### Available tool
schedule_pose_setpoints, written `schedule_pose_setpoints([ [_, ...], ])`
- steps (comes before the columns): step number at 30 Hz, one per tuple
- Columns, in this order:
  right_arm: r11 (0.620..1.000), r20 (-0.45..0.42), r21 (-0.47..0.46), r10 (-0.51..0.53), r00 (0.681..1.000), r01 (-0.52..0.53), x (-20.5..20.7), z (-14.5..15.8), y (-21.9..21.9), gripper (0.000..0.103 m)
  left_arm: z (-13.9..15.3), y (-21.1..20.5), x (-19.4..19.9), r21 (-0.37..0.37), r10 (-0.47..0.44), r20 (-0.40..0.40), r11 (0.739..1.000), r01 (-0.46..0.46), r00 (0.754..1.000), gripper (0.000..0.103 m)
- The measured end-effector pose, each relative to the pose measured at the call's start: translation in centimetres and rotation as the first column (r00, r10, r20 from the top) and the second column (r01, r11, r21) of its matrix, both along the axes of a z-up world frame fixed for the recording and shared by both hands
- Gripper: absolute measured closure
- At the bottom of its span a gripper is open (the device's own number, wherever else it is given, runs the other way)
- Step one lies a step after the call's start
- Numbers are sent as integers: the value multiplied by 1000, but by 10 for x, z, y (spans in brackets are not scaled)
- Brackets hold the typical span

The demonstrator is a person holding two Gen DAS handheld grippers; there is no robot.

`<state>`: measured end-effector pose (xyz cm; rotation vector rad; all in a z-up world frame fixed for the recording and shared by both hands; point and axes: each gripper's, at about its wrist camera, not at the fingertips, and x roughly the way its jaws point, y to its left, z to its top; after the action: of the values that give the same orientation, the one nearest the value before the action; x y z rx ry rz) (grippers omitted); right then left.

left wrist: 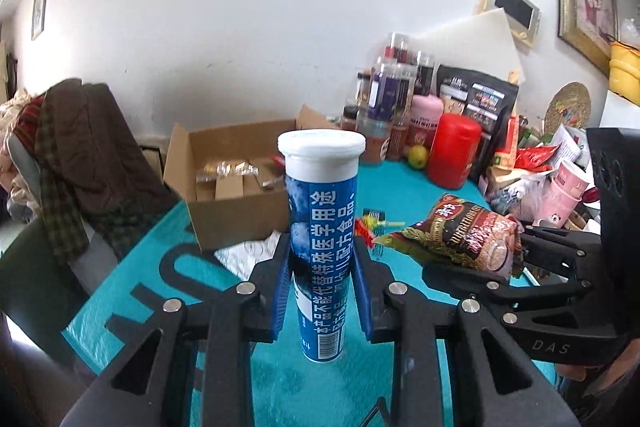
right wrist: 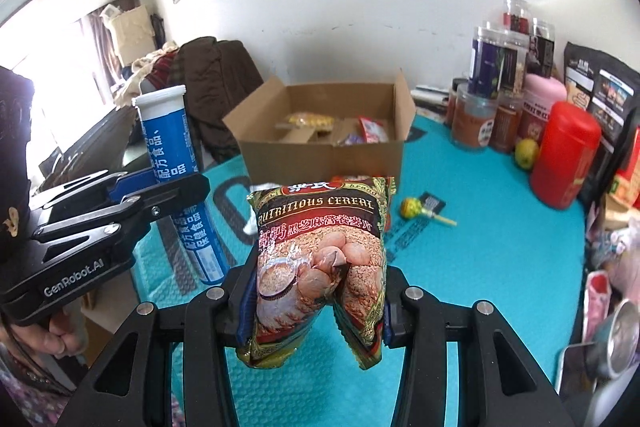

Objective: Organize snacks
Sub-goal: 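Lift both held snacks and carry them toward the cardboard box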

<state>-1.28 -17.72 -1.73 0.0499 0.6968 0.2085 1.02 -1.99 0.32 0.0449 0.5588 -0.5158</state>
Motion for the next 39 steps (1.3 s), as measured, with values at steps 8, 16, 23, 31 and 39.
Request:
schedule_pose_setpoints([
  [8, 1000, 41, 12, 12, 999, -12, 12, 25, -11, 58, 17, -4, 10, -34, -4, 34, 999, 6, 999, 75],
  [16, 1000, 83, 15, 13, 996, -15, 34, 48, -22, 58, 32, -7, 33, -65, -1, 62, 998, 5, 998, 75],
  [23, 1000, 119, 1, 23, 993, -23, 61, 64, -26, 58, 42, -8, 60, -77, 7, 71, 997, -2, 997, 75],
  [31, 999, 151, 22, 32, 988, -35, 100, 73, -29, 58, 52, -14, 97, -80, 13, 87, 997, -6, 996, 75],
  [39, 999, 162, 35, 27, 986, -33, 148, 74, -32, 58, 53, -17, 150, -90, 45, 93, 995, -37, 995, 75],
])
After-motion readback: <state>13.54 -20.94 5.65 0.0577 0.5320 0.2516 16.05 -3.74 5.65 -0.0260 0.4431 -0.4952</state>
